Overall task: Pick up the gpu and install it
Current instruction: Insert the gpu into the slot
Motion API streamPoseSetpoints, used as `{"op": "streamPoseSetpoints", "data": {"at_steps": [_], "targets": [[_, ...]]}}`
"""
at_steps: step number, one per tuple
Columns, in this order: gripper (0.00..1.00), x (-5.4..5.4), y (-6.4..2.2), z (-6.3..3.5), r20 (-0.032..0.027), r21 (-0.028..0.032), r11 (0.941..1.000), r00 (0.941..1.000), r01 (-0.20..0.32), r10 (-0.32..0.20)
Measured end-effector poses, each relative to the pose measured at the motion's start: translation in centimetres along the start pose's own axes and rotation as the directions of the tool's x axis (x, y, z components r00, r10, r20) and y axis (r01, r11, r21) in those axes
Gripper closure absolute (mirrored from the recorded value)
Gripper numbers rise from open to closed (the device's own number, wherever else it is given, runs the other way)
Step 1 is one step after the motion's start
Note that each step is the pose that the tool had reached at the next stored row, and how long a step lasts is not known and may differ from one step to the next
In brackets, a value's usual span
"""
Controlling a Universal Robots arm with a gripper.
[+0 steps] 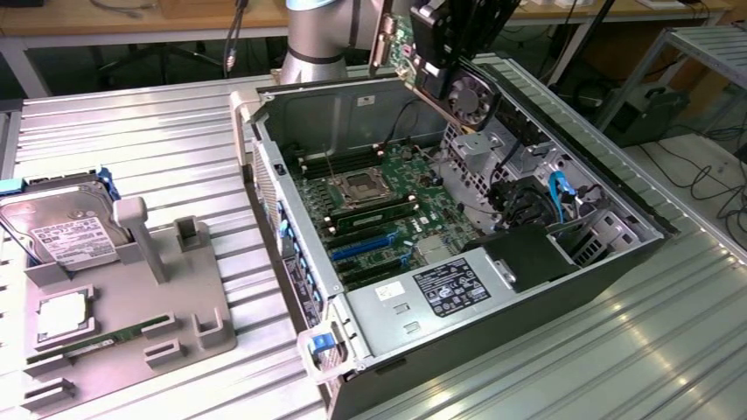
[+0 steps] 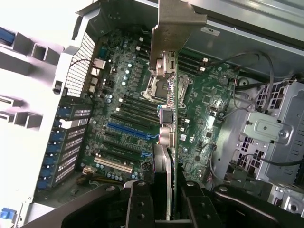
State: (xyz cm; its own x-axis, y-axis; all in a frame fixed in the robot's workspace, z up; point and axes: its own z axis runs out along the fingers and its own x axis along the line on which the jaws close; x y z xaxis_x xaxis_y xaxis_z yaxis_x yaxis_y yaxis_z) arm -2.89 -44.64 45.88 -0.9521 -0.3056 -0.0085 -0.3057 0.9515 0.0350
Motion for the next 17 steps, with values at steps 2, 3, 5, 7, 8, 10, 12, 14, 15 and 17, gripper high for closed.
{"op": "streamPoseSetpoints", "data": {"at_steps": [2,3,5,7,8,10,12,14,15,17], "targets": [[0.72,0.0,0.0,0.0,-0.0004,-0.0001,0.9999,0.9999,0.012,-0.012],[0.72,0.0,0.0,0.0,-0.0007,-0.0002,0.9998,0.9998,0.018,-0.018],[0.72,0.0,0.0,0.0,-0.0012,-0.0003,0.9994,0.9994,0.033,-0.033],[0.72,0.0,0.0,0.0,-0.0017,-0.0004,0.9989,0.9989,0.046,-0.046],[0.72,0.0,0.0,0.0,-0.0019,-0.0005,0.9986,0.9986,0.053,-0.053],[0.72,0.0,0.0,0.0,-0.0024,-0.0006,0.9978,0.9978,0.066,-0.066],[0.72,0.0,0.0,0.0,-0.0029,-0.0008,0.9968,0.9968,0.08,-0.08],[0.72,0.0,0.0,0.0,-0.0034,-0.001,0.9956,0.9956,0.094,-0.094],[0.72,0.0,0.0,0.0,-0.0036,-0.001,0.9948,0.9948,0.102,-0.102],[0.72,0.0,0.0,0.01,-0.0043,-0.0013,0.9929,0.9929,0.119,-0.119]]}}
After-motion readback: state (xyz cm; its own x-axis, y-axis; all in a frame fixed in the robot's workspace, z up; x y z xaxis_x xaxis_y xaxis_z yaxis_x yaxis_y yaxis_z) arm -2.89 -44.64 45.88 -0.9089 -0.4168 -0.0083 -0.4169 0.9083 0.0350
